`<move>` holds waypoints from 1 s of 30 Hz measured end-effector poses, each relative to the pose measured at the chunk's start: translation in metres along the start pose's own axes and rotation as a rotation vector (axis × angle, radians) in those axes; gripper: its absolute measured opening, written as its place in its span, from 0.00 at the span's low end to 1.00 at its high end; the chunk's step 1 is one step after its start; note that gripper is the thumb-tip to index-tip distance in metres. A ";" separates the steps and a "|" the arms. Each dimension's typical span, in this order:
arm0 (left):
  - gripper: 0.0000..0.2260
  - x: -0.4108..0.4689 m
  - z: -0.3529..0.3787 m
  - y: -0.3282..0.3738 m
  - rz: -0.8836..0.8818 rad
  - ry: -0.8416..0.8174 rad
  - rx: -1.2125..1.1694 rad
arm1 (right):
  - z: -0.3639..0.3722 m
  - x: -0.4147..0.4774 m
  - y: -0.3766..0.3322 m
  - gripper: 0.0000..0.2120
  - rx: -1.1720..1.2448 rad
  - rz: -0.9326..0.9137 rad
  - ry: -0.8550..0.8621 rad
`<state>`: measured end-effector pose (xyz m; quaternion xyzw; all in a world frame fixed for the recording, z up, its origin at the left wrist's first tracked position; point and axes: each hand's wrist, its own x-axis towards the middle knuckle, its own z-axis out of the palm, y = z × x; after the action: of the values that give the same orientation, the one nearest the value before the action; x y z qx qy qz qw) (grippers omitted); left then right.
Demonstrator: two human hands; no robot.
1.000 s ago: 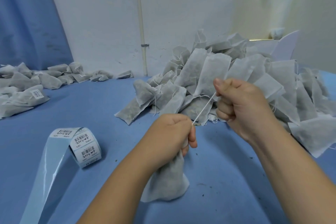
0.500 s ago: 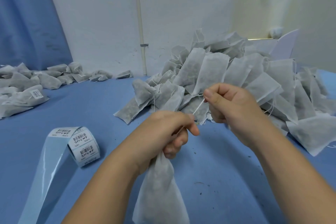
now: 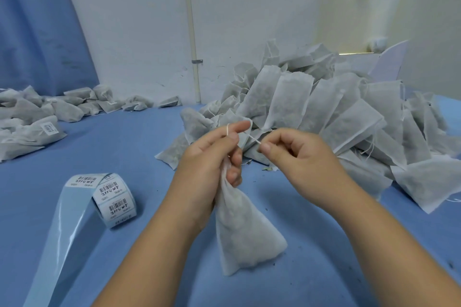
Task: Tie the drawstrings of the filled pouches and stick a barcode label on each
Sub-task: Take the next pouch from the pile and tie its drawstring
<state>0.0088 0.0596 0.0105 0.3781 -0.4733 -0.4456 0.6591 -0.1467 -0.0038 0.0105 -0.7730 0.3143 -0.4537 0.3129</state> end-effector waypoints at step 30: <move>0.13 -0.003 0.007 -0.002 -0.242 -0.144 -0.032 | -0.011 -0.001 -0.013 0.08 0.056 0.141 0.217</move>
<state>0.0012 0.0616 0.0093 0.3890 -0.4631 -0.5551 0.5711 -0.1545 0.0026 0.0239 -0.6863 0.3873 -0.5200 0.3295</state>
